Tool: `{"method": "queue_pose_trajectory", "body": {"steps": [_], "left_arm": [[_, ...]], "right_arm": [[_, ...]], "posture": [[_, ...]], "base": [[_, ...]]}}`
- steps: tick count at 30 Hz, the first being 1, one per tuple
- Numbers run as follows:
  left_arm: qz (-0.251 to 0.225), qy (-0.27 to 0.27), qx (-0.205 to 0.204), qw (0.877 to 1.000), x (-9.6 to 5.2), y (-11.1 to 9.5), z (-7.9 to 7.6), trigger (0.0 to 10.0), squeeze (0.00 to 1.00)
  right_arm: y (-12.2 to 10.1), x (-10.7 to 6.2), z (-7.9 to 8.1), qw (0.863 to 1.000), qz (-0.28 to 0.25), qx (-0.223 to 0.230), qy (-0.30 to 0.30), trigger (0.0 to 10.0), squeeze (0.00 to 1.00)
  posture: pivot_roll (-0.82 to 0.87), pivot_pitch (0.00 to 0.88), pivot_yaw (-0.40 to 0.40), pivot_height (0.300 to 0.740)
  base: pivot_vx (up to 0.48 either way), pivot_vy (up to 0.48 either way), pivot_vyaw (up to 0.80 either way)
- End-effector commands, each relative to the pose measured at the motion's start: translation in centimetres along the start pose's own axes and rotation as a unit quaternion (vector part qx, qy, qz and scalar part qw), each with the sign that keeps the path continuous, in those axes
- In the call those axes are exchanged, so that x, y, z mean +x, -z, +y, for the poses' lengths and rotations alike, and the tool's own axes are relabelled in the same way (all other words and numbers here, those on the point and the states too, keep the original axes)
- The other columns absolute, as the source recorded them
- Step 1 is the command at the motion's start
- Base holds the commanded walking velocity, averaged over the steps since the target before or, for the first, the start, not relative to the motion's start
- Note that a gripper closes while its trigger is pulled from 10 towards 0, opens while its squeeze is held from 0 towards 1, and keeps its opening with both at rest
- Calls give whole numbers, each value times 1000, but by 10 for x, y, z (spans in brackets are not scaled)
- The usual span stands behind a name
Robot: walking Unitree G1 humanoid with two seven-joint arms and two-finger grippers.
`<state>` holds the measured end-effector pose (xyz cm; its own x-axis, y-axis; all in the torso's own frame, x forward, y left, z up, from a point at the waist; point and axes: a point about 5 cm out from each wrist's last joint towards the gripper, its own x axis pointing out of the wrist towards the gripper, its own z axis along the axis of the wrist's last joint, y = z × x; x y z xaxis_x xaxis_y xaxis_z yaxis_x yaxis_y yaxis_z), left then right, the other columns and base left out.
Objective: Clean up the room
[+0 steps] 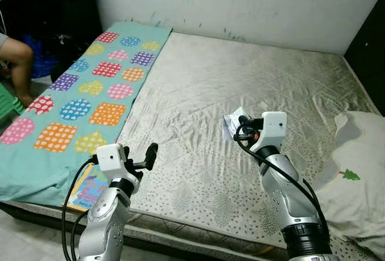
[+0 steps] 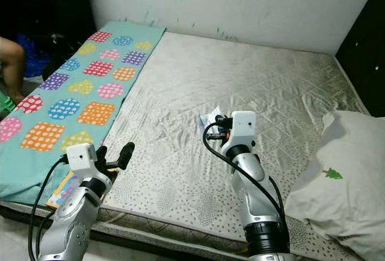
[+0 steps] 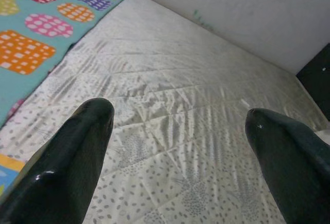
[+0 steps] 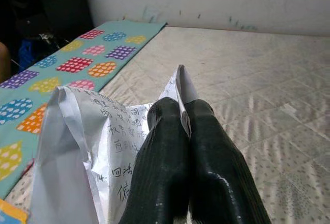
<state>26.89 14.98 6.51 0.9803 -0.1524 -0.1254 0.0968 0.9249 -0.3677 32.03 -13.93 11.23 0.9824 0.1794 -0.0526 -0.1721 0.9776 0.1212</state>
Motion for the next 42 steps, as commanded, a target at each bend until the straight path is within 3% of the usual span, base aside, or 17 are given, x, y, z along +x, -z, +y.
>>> {"method": "queue_pose_trajectory", "body": {"steps": [1,13,32,42], "left_arm": [[9,4,-2,1000,0,3,-2,10000,0],[8,3,-2,1000,1,3,-2,10000,0],[8,5,3,1000,3,2,-1,10000,0],[7,6,5,1000,4,1,-1,10000,0]], "right_arm": [[-2,1,-2,1000,-5,0,6,10000,0],[-1,0,-4,1000,-4,-5,6,10000,0],[1,1,-3,1000,0,-3,7,10000,0],[3,1,-2,1000,1,-3,6,10000,0]], "posture": [[-75,0,-13,740],[-75,0,-14,740],[-75,0,-10,740],[-73,0,-11,740]], "base": [[0,364,0],[0,400,-555],[0,437,0],[0,442,-498]]}}
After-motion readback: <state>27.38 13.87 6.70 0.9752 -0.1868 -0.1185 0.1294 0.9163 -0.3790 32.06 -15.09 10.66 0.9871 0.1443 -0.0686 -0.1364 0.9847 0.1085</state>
